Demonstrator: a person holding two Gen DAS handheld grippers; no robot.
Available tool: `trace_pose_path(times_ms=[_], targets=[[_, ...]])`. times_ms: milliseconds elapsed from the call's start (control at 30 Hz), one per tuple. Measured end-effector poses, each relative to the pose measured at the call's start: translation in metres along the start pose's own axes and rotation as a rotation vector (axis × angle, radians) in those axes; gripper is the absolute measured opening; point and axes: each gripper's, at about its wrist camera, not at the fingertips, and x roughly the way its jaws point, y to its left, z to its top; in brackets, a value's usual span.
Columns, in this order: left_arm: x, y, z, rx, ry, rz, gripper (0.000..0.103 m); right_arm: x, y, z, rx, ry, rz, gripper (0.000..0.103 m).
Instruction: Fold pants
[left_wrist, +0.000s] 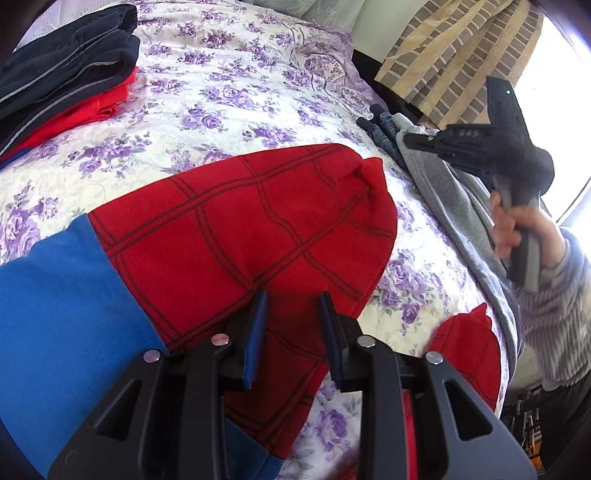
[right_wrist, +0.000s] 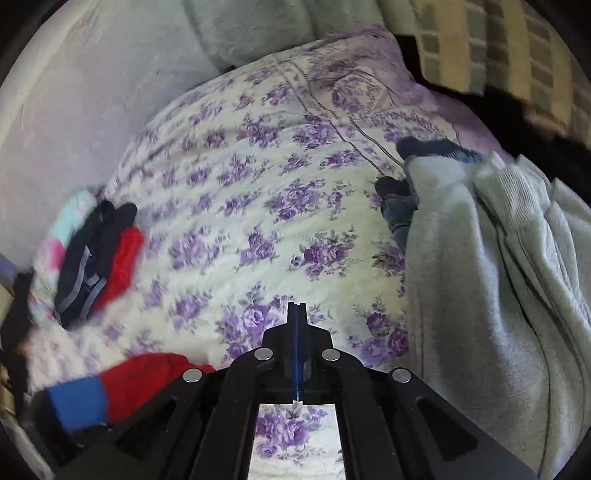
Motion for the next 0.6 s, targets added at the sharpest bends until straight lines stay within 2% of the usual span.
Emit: trace_pose_path(times_ms=[33,167,233,267,300,333,367,433,500,533,600], targets=[[0.0,0.0,0.0,0.0,0.0,-0.001,0.028,-0.004,0.004,-0.005,-0.026,0.001,0.028,0.0],[0.0,-0.001,0.0,0.003,-0.002,0.002,0.028,0.004,0.031,-0.042,-0.051,0.122,0.233,0.003],[0.0,-0.001,-0.001,0.003,-0.002,0.002,0.028,0.013,0.03,-0.052,0.02,0.158,0.334,0.004],[0.0,-0.001,0.0,0.004,-0.002,0.003,0.028,0.019,0.026,-0.054,0.08,0.183,0.395,0.007],[0.0,-0.001,-0.001,0.003,-0.002,0.002,0.028,0.024,0.024,-0.056,0.125,0.199,0.43,0.015],[0.0,-0.001,-0.001,0.003,-0.002,0.002,0.028,0.028,0.022,-0.056,0.154,0.204,0.443,0.044],[0.0,-0.001,-0.001,0.003,-0.002,0.002,0.028,0.031,0.022,-0.057,0.168,0.198,0.444,0.061],[0.0,-0.001,-0.001,0.002,-0.003,0.001,0.028,0.036,0.026,-0.058,0.176,0.213,0.503,0.061],[0.0,-0.001,-0.001,0.004,-0.002,0.003,0.028,0.039,0.04,-0.063,0.225,0.274,0.626,0.062],[0.0,-0.001,-0.001,0.005,-0.002,0.005,0.028,0.034,0.053,-0.063,0.188,0.278,0.647,0.063],[0.0,-0.002,0.0,0.01,-0.002,0.01,0.028,0.023,0.075,-0.06,0.088,0.262,0.615,0.068]])
